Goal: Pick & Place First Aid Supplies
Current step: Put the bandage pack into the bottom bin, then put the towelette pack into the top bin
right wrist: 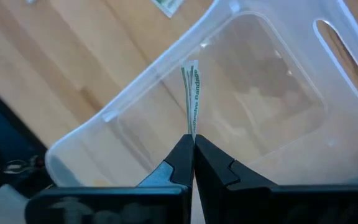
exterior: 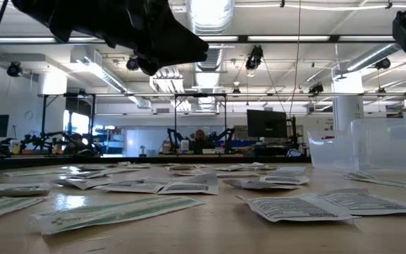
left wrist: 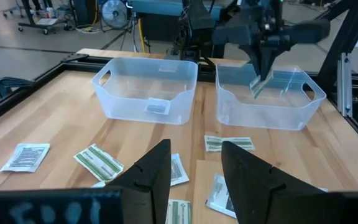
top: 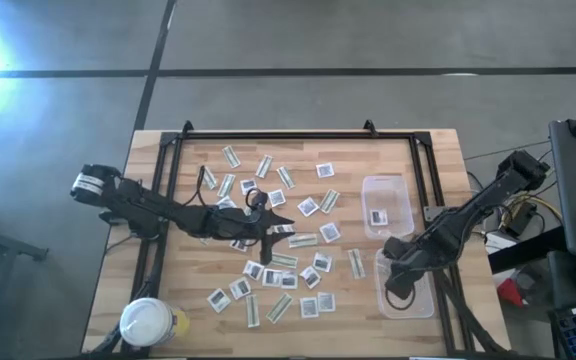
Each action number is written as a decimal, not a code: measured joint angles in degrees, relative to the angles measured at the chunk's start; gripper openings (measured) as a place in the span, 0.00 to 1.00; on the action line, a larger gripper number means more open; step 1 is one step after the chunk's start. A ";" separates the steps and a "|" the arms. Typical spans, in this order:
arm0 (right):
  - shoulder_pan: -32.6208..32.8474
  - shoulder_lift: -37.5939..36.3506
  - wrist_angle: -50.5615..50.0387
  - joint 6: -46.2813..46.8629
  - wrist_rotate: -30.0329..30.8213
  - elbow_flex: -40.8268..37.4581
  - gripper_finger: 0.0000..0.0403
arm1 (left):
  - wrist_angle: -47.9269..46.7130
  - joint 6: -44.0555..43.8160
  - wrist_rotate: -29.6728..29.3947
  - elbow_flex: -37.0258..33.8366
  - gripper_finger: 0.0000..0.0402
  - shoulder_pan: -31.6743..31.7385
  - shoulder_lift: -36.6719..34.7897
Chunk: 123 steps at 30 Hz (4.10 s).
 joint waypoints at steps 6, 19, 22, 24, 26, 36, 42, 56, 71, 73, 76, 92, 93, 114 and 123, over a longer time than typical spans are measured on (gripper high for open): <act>-0.02 4.13 0.41 -0.12 -0.73 0.00 0.02 | -0.02 -0.11 0.00 0.00 0.34 0.30 0.00; -0.06 8.79 0.44 0.54 -0.88 0.00 0.02 | -0.31 -0.20 -1.16 0.07 0.34 0.37 0.00; -0.06 8.64 0.44 0.63 -0.90 0.00 0.02 | -0.31 -0.20 -1.22 0.07 0.34 0.37 0.00; -0.06 8.56 0.43 0.63 -0.90 0.00 0.02 | -0.31 -0.20 -1.40 0.07 0.34 0.38 -0.02; -0.06 8.48 0.44 0.62 -0.90 0.00 0.02 | -0.33 -0.20 -1.40 0.07 0.34 0.37 -0.02; -0.06 8.48 0.46 -1.54 -0.85 0.00 0.02 | -0.33 -0.20 -1.40 0.09 0.34 0.46 -0.02; -0.06 8.48 0.46 -0.50 -2.12 0.00 0.03 | -0.35 -0.20 -1.40 0.09 0.34 0.46 -0.04; -0.37 7.69 0.37 -3.81 -6.10 0.46 0.29 | -11.41 -3.61 -1.38 0.20 0.34 1.67 -4.40; -0.33 1.43 0.51 -18.68 22.52 10.54 0.32 | -35.29 -13.83 -1.57 0.19 0.34 10.09 -18.93; -0.33 1.23 0.62 -22.07 30.55 12.06 0.31 | -37.07 -13.68 -1.62 0.17 0.34 11.29 -19.79; -0.33 1.42 1.10 -28.81 41.11 14.43 0.30 | -39.34 -13.60 -1.59 0.18 0.34 12.84 -20.68; -1.53 3.74 11.33 -60.09 76.10 17.28 0.34 | -56.40 -5.47 -1.62 6.70 0.44 19.92 -21.41; -1.73 3.74 11.36 -60.36 77.34 16.95 0.35 | -57.67 -5.91 -1.62 7.34 0.45 20.24 -21.42; -6.84 3.96 11.36 -53.67 87.25 10.19 0.28 | -76.00 -23.35 -1.36 15.54 0.48 20.98 -21.33; -6.84 3.91 11.55 -52.77 87.21 11.66 0.31 | -77.32 -25.90 -0.83 10.75 0.48 21.14 -20.56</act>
